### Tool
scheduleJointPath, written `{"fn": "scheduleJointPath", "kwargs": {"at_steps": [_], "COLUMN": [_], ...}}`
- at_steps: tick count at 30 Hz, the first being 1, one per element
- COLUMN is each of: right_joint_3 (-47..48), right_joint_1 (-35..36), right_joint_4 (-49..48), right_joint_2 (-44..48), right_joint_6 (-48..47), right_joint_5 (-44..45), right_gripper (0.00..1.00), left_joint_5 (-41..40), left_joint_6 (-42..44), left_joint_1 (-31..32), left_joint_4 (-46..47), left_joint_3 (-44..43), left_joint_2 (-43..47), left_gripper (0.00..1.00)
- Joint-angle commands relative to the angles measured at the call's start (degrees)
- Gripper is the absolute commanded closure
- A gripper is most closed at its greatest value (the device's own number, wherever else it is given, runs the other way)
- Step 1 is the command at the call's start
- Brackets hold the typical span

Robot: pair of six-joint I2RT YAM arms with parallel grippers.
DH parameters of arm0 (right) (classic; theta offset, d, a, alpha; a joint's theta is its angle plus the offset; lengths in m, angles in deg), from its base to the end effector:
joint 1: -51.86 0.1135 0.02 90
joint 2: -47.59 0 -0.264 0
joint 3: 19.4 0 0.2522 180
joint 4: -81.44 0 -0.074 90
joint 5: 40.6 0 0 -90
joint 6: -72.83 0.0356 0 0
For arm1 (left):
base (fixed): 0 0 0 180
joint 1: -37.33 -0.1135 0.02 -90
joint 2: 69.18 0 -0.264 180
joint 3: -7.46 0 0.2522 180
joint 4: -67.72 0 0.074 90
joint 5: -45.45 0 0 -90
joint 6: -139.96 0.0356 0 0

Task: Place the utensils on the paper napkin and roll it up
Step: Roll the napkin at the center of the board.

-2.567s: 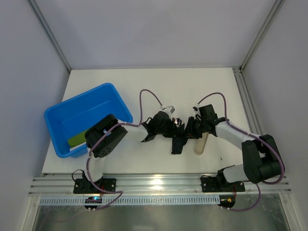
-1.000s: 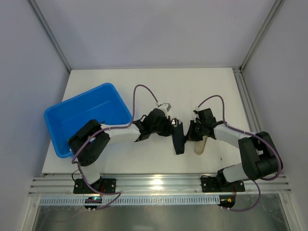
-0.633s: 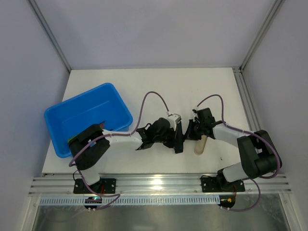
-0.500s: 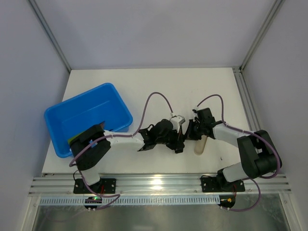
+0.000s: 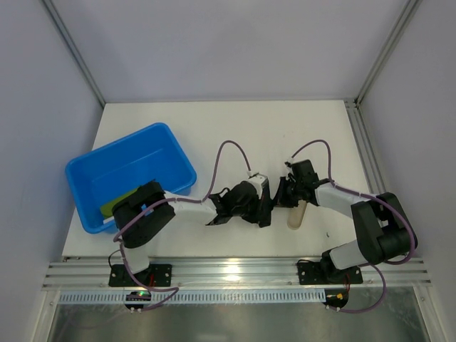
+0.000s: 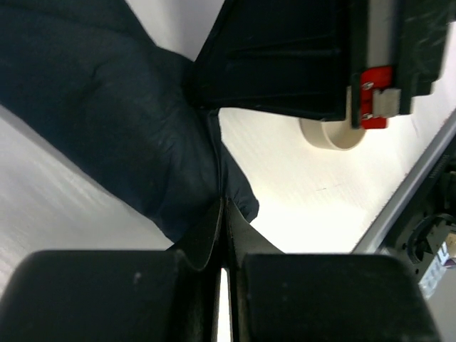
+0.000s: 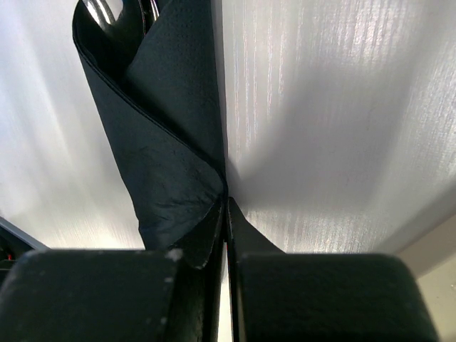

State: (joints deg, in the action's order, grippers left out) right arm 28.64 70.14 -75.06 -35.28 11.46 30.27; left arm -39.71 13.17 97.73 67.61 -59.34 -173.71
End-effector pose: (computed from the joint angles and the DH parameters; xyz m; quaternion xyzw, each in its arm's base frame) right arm 0.2344 0.0897 0.1398 0.0404 0.9489 0.2538 0.1832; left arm 0.1812 -0.3251 0.1476 0.2018 0.8746 -0.3545 0.2621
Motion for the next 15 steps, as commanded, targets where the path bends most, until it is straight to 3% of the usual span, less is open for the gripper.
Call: {"fn": "scheduleJointPath", "kwargs": {"at_steps": [1,11,15], "right_joint_3": [0.52,2.1,1.84], "right_joint_1": [0.26,0.35,0.52], "right_joint_4": [2.13,3.1,2.66], "right_joint_2": [0.78,-0.45,-1.24], "right_joint_6": [-0.85,-1.46,-1.38], "right_joint_5": [4.01,6.04,5.69], "right_gripper": [0.97,0.96,0.96], "left_joint_5": [-3.08,-6.95,-8.35], "left_joint_6": [-0.47,-2.32,-1.18], "left_joint_1": [0.94,1.91,2.35], "left_joint_4": [1.2,0.76,-0.11], "left_joint_3": [1.44,5.49,4.87], "left_joint_2": [-0.67,0.46,4.93], "left_gripper": [1.0,1.0,1.0]}}
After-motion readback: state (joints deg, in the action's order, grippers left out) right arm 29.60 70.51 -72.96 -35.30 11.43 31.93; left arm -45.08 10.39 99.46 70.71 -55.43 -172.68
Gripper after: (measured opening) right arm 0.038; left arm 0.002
